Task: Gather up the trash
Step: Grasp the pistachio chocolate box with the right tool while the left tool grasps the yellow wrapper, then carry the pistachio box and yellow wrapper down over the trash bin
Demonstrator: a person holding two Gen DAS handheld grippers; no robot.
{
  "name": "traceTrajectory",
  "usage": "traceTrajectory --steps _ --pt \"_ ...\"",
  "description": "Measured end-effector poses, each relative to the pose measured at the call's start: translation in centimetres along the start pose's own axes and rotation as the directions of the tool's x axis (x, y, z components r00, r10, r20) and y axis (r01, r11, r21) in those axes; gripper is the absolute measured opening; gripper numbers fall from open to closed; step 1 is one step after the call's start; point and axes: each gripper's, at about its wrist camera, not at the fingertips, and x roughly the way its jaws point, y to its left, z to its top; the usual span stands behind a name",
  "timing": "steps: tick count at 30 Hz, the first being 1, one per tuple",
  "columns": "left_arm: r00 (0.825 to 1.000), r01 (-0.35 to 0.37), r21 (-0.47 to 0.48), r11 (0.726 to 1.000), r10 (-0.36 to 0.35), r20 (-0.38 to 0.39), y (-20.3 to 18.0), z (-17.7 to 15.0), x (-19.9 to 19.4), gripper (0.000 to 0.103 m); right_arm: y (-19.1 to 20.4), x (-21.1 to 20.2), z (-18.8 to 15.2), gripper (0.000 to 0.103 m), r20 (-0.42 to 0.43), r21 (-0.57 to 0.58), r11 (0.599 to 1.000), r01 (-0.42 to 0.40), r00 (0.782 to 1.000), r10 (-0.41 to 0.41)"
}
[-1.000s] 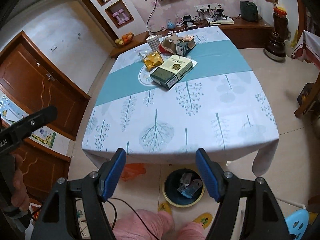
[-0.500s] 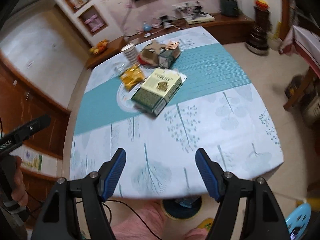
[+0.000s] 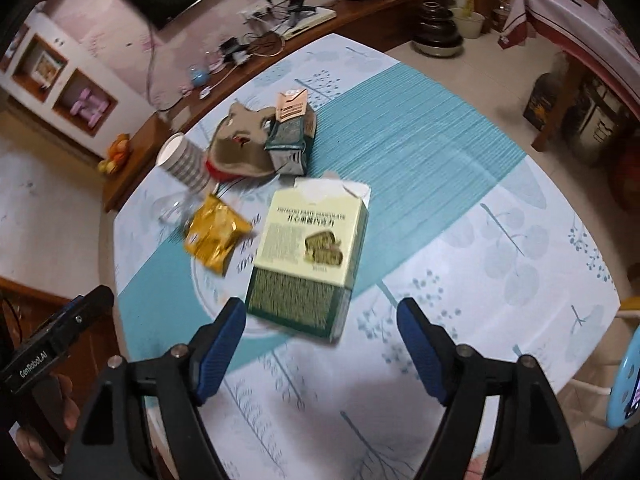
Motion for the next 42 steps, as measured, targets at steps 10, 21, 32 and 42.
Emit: traceTrajectory --steps 10,21,32,42 --pt "0.995 0.033 0.006 0.999 -0.032 -0.098 0.0 2.6 7.8 0.100 1.6 4.5 1.6 0.087 -0.014 0.033 0.997 0.069 0.998 -0.069" --pt "0.989 0.050 -0.041 0.998 -0.056 -0.140 0.1 3.1 12.1 0.095 2.5 9.4 1.6 0.098 -0.021 0.085 0.987 0.138 0.990 -0.136" --pt "0.981 0.072 -0.065 0.995 -0.083 -0.173 -0.4 2.8 14.2 0.026 4.0 12.4 1.2 0.098 -0.077 0.007 0.974 0.227 0.971 -0.226" --pt "0.986 0.069 -0.040 0.997 -0.074 -0.146 -1.3 0.0 11.6 0.005 1.8 10.6 -0.6 0.094 -0.061 0.050 0.984 0.171 0.984 -0.168"
